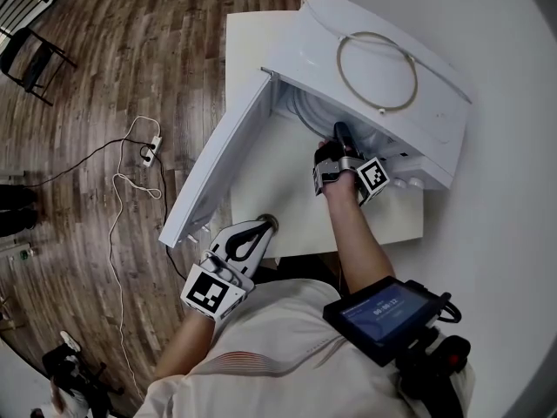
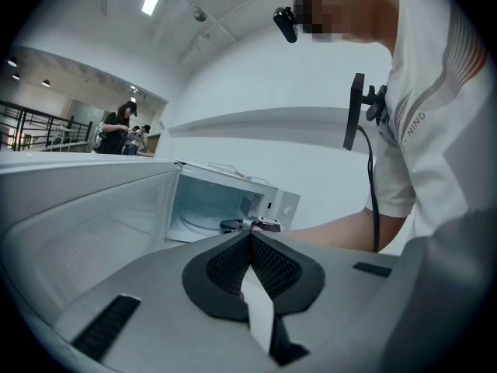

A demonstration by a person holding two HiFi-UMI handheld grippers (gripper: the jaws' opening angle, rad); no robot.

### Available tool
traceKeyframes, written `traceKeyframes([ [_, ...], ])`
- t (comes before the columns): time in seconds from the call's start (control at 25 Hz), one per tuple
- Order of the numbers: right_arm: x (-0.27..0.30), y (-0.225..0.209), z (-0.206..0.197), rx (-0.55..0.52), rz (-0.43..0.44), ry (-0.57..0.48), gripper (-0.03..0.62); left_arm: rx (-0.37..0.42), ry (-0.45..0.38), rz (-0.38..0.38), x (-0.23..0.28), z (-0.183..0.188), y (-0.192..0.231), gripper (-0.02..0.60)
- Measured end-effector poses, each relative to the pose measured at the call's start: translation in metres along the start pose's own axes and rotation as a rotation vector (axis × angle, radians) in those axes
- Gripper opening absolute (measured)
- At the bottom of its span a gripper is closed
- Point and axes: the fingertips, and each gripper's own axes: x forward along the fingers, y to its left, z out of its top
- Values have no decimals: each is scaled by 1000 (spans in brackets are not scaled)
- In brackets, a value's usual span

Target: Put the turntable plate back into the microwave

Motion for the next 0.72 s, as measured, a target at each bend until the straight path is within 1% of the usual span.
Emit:
traceKeyframes([
  [0.12,-2,-1,-1,-17,-35,-11,28,-2,1,1,0,-1,1,11],
  [0.2,-5,-4,-1,-14,-43,-19,28,-5,3,0,0,-1,2,11],
  [0.4,-10,-11,2,-1,-36,-33,28,-4,3,-6,0,-1,1,10],
  [0.6,-12,-10,0,-17,-20,-38,28,-4,12,-8,-1,-4,2,11],
  [0.72,-12,-8,-4,-30,-26,-30,28,-11,19,-7,-3,-5,3,11],
])
